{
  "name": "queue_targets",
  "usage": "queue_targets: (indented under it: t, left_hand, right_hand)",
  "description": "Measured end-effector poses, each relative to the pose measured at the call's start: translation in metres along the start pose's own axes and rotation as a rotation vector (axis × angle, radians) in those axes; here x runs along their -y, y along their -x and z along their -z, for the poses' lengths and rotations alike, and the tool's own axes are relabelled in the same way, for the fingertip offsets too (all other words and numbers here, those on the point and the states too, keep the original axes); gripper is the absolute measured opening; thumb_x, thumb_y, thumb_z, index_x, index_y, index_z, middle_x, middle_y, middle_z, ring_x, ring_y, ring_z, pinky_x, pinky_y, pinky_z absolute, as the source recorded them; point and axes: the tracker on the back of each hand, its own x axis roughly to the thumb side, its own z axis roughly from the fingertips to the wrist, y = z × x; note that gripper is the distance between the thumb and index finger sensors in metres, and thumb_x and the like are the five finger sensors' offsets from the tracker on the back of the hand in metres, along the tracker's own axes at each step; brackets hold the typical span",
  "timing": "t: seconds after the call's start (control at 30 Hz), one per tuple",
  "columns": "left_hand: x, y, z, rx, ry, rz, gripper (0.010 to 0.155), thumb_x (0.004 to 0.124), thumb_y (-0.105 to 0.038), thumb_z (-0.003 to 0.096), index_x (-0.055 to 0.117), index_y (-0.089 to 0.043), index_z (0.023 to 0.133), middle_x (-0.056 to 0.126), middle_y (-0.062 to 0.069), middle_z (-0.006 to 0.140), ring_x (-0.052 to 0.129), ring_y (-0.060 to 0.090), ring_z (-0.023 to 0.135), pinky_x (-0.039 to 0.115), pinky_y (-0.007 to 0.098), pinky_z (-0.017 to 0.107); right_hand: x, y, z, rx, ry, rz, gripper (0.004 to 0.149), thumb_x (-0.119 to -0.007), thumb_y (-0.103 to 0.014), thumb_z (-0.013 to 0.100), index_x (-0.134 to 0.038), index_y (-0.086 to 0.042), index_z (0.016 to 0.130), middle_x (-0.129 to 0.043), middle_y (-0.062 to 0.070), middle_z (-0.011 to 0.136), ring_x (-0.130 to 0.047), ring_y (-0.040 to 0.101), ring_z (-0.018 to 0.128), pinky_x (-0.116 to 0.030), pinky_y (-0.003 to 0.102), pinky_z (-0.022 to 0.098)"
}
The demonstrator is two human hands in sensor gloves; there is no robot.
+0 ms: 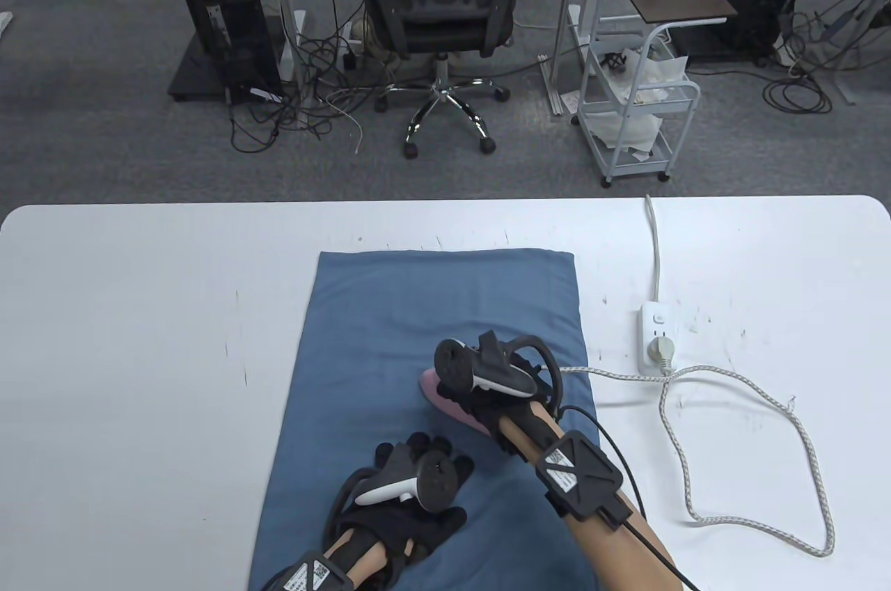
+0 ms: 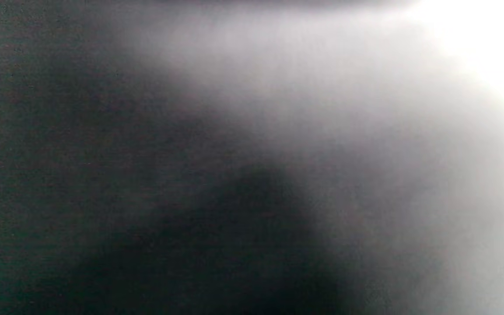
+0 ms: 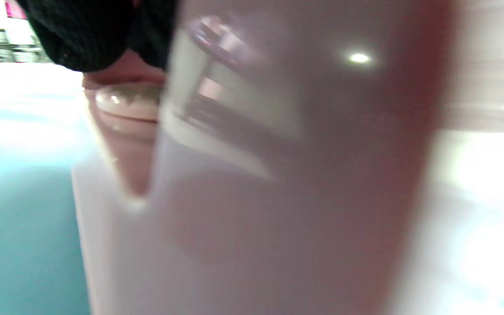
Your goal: Iron pillowcase with electric iron on table
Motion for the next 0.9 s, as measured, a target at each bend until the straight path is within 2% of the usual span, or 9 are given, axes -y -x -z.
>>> queue_targets:
  t: [0.1, 0.2, 0.3, 0.43, 0.57, 0.67, 0.8, 0.9]
  left_hand:
    - [0.0, 0.0, 0.0, 0.0, 0.0, 0.0, 0.073, 0.034, -0.063, 0.048, -0.018, -0.045, 0.096, -0.036, -0.005, 0.098, -0.037, 0.029, 0.091, -0.017, 0.066, 0.061]
    - [0.0, 0.0, 0.0, -0.001, 0.0, 0.0, 0.073, 0.034, -0.063, 0.0479, -0.019, -0.045, 0.095, -0.036, -0.005, 0.098, -0.037, 0.029, 0.091, -0.017, 0.066, 0.061]
    - [0.0, -0.001, 0.0, -0.001, -0.001, 0.001, 0.073, 0.034, -0.063, 0.0479, -0.019, -0.045, 0.096, -0.036, -0.005, 0.098, -0.036, 0.029, 0.091, -0.017, 0.066, 0.061]
    - [0.0, 0.0, 0.0, -0.002, -0.001, 0.002, 0.073, 0.033, -0.063, 0.0479, -0.019, -0.045, 0.095, -0.036, -0.005, 0.098, -0.036, 0.029, 0.091, -0.017, 0.066, 0.061]
    - [0.0, 0.0, 0.0, -0.001, -0.001, 0.001, 0.073, 0.034, -0.063, 0.0479, -0.019, -0.045, 0.096, -0.036, -0.005, 0.098, -0.037, 0.029, 0.091, -0.017, 0.066, 0.061]
    - [0.0, 0.0, 0.0, -0.001, -0.001, 0.001, 0.073, 0.033, -0.063, 0.048, -0.019, -0.045, 0.096, -0.036, -0.005, 0.098, -0.037, 0.028, 0.091, -0.017, 0.066, 0.061]
    - [0.0, -0.001, 0.0, 0.0, 0.0, 0.0, 0.073, 0.033, -0.063, 0.048, -0.019, -0.045, 0.095, -0.036, -0.005, 0.098, -0.037, 0.028, 0.091, -0.017, 0.066, 0.061]
    - [0.0, -0.001, 0.0, 0.0, 0.0, 0.0, 0.073, 0.034, -0.063, 0.048, -0.019, -0.045, 0.096, -0.036, -0.005, 0.098, -0.037, 0.029, 0.091, -0.017, 0.066, 0.061]
  right_hand:
    - [0.001, 0.013, 0.031, -0.118, -0.004, 0.009, 0.063, -0.076, -0.053, 0.044, -0.07, -0.011, 0.091, -0.091, -0.007, 0.049, -0.095, 0.005, 0.026, -0.093, 0.034, 0.034]
    - [0.001, 0.017, 0.041, -0.154, -0.01, 0.023, 0.063, -0.076, -0.053, 0.044, -0.07, -0.011, 0.091, -0.091, -0.007, 0.049, -0.095, 0.005, 0.026, -0.093, 0.034, 0.034]
    - [0.004, 0.017, 0.038, -0.123, 0.003, 0.049, 0.063, -0.078, -0.053, 0.043, -0.072, -0.011, 0.09, -0.093, -0.007, 0.048, -0.096, 0.006, 0.025, -0.093, 0.034, 0.033]
    - [0.011, 0.0, 0.011, 0.009, 0.073, 0.048, 0.063, -0.078, -0.053, 0.043, -0.072, -0.012, 0.09, -0.094, -0.008, 0.048, -0.097, 0.005, 0.025, -0.094, 0.034, 0.034]
    - [0.01, -0.022, -0.02, 0.16, 0.02, 0.051, 0.063, -0.078, -0.053, 0.043, -0.072, -0.012, 0.091, -0.094, -0.007, 0.049, -0.097, 0.006, 0.026, -0.094, 0.034, 0.035]
    - [0.004, -0.034, -0.03, 0.222, -0.019, 0.012, 0.063, -0.078, -0.052, 0.043, -0.072, -0.013, 0.091, -0.094, -0.007, 0.05, -0.097, 0.006, 0.027, -0.093, 0.035, 0.035]
    - [0.002, -0.041, -0.02, 0.199, -0.018, 0.003, 0.063, -0.076, -0.053, 0.044, -0.07, -0.013, 0.092, -0.093, -0.008, 0.05, -0.096, 0.006, 0.027, -0.093, 0.035, 0.035]
    - [0.002, -0.038, 0.009, 0.134, 0.003, -0.004, 0.063, -0.076, -0.053, 0.044, -0.07, -0.012, 0.092, -0.092, -0.008, 0.049, -0.095, 0.005, 0.026, -0.093, 0.034, 0.035]
